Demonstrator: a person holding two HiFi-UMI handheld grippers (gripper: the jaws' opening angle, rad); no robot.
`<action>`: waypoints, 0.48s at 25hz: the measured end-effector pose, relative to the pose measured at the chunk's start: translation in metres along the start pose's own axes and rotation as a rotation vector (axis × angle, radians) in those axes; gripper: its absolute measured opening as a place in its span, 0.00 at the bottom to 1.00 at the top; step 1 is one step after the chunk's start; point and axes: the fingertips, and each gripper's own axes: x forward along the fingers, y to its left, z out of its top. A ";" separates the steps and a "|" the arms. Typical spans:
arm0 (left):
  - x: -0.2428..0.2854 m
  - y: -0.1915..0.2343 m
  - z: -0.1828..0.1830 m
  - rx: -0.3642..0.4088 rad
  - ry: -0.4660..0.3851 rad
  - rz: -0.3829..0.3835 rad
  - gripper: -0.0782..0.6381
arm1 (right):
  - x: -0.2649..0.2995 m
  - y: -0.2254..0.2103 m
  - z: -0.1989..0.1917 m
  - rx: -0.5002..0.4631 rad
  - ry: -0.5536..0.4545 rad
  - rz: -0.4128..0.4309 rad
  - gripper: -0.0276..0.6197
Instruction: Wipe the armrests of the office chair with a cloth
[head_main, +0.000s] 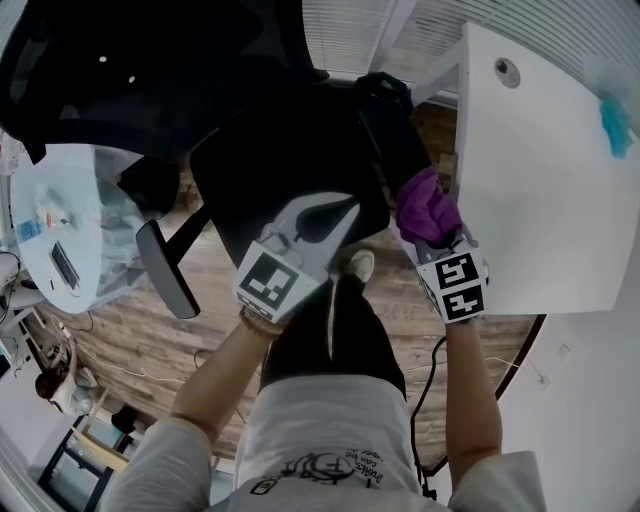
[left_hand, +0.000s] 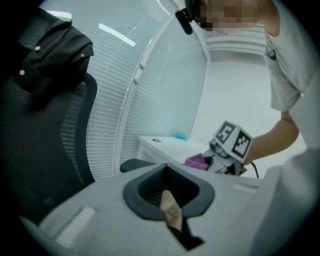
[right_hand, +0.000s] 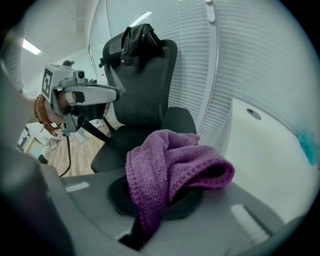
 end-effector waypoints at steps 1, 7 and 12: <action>0.000 0.001 0.000 -0.002 -0.002 0.001 0.11 | 0.002 -0.001 0.003 0.001 -0.005 0.003 0.09; -0.004 0.006 -0.004 -0.010 0.000 0.008 0.11 | 0.022 -0.010 0.031 -0.010 -0.038 0.022 0.09; -0.008 0.008 -0.007 -0.009 0.003 0.011 0.11 | 0.047 -0.022 0.067 -0.021 -0.055 0.037 0.09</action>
